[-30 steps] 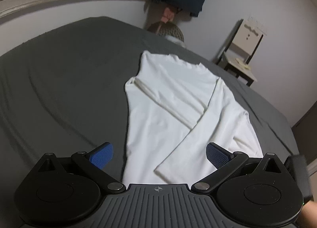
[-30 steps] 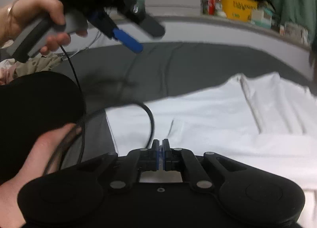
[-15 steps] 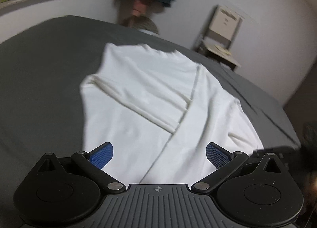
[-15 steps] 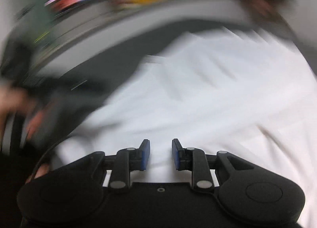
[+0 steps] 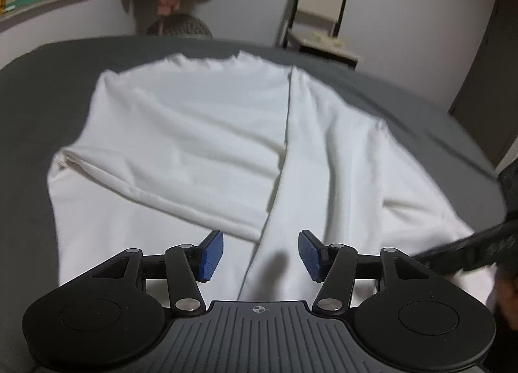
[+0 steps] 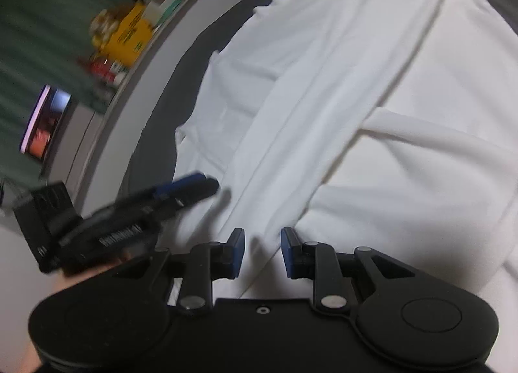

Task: Fold clothes

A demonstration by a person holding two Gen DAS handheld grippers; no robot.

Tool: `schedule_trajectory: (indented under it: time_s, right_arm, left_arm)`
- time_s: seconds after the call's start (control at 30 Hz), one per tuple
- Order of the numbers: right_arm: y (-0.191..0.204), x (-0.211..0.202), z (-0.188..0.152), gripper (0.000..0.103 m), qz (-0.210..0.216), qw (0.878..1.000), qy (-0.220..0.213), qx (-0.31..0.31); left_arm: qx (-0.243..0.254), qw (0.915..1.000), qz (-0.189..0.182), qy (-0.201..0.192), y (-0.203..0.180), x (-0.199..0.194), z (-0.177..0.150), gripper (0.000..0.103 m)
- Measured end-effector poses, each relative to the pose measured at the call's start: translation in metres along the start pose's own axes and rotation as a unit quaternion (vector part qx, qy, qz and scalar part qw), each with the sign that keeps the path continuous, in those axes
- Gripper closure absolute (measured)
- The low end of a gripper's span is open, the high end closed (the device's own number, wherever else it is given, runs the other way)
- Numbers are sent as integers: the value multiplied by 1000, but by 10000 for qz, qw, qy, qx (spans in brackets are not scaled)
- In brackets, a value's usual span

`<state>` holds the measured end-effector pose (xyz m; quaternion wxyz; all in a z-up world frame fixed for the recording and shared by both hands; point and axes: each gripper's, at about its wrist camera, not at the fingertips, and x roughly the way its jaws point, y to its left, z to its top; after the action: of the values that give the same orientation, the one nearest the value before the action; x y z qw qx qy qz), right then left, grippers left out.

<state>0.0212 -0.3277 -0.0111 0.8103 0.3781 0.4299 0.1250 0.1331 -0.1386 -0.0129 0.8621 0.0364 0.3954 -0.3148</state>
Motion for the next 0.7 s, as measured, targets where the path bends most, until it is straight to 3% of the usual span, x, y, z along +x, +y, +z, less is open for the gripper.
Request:
schedule_trajectory:
  time_s: [0.03,0.1,0.13,0.17,0.27,0.47,0.7]
  right_arm:
    - [-4,3,2,79,19,9999,-31,116]
    - [-12,8,4,79,130,9990,-4,433]
    - [-15,11,4,79,206,9981,17,583]
    - [-18,14,4,84,281,9969,38,732]
    - [-23,19,3,95,297,9956,29,887]
    - [-17,18,1,99,221,9973,-90,689]
    - [-17,20,0,99,46,9976,2,695]
  left_arm:
    - [17,10000,23,66,-1,4,-1,72]
    - [29,10000,20,75,-2,7,-4,80]
    - [-20,10000,-32,52,-1,7,-5,94]
    - [-69,9999,-85,29,0,6,-5,100]
    - [-131,9998,-114,-66,0,4,-9,101]
    - [-289,9983,150,-485,5,-5,-11,103]
    - [-602,9978,181,-228,14,6,-14,103]
